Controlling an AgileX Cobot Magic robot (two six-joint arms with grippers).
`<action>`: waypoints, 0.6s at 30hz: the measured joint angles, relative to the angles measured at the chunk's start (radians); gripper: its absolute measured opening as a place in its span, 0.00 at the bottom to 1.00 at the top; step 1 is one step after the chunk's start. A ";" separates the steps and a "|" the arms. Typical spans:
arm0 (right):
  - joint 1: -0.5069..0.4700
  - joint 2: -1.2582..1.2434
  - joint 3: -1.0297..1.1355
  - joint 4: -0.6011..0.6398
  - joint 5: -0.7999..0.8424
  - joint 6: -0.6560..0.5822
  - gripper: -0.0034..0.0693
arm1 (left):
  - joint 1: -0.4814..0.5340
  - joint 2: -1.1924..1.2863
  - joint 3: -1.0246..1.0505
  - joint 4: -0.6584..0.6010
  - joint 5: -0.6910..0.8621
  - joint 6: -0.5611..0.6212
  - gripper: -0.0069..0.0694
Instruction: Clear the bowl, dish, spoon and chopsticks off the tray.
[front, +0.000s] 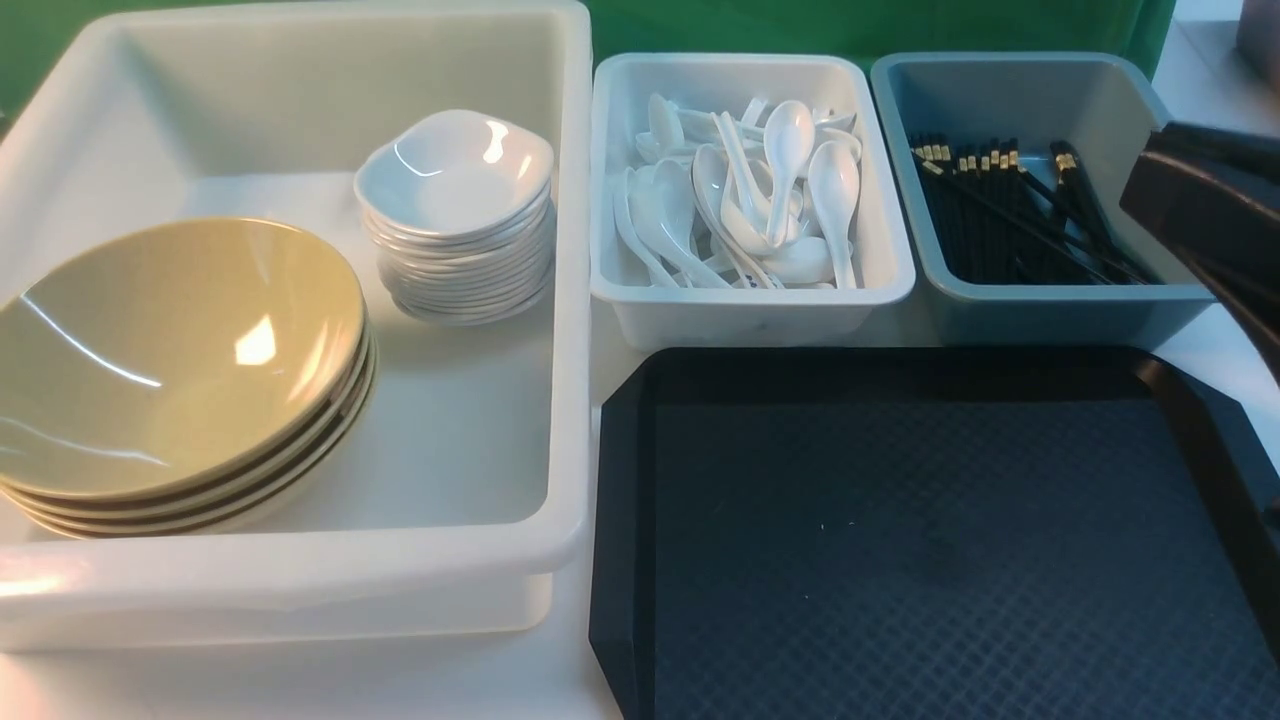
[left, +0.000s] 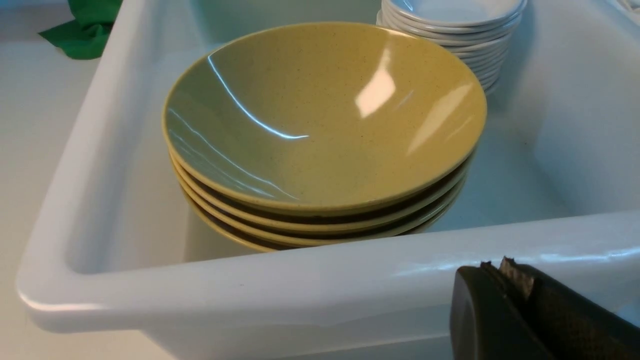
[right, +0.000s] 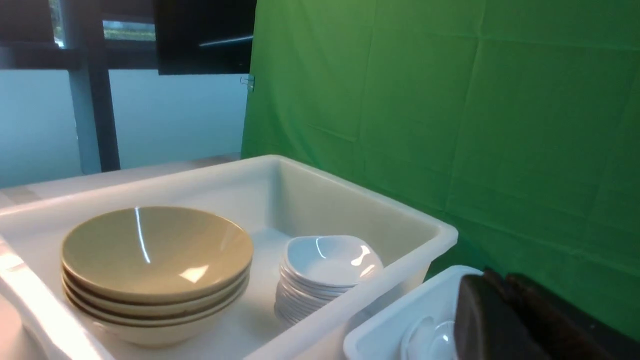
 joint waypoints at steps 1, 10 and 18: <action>0.000 0.000 0.018 0.000 -0.012 0.000 0.10 | 0.000 0.000 0.000 0.000 0.000 0.000 0.08; -0.108 -0.197 0.442 0.001 -0.298 0.046 0.09 | 0.000 0.000 0.000 0.000 -0.002 0.001 0.08; -0.496 -0.499 0.658 -0.171 -0.135 0.220 0.09 | 0.000 0.000 0.000 0.000 -0.002 0.001 0.08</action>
